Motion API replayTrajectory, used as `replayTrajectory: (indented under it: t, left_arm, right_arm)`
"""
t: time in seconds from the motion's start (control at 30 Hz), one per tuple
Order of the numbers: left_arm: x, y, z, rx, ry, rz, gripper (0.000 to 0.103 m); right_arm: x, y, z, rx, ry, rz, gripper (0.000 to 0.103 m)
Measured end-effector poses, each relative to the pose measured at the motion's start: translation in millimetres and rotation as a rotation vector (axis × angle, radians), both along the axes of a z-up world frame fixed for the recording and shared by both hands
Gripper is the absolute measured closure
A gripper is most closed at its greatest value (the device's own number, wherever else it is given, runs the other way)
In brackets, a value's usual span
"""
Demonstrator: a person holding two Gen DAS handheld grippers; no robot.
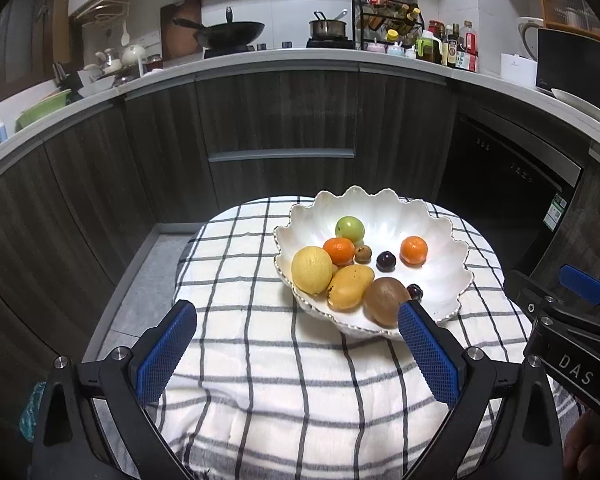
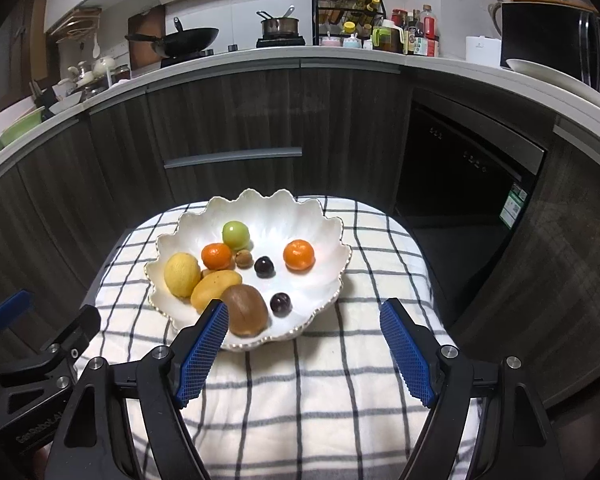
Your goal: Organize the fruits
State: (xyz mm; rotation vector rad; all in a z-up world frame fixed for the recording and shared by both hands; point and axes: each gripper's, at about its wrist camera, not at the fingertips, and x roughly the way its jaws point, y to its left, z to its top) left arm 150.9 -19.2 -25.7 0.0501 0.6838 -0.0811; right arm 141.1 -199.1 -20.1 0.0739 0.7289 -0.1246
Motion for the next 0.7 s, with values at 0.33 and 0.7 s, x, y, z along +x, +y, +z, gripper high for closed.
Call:
replayTrajectory:
  t: [0.33, 0.7]
  left_arm:
    - [-37, 6, 5, 0.009, -0.042, 0.028, 0.001]
    - [-67, 9, -1, 0.040, -0.064, 0.032, 0.000]
  right_arm:
    - [-33, 2, 8, -0.023, -0.051, -0.002, 0.024]
    - [-62, 7, 2, -0.014, -0.069, 0.013, 0.024]
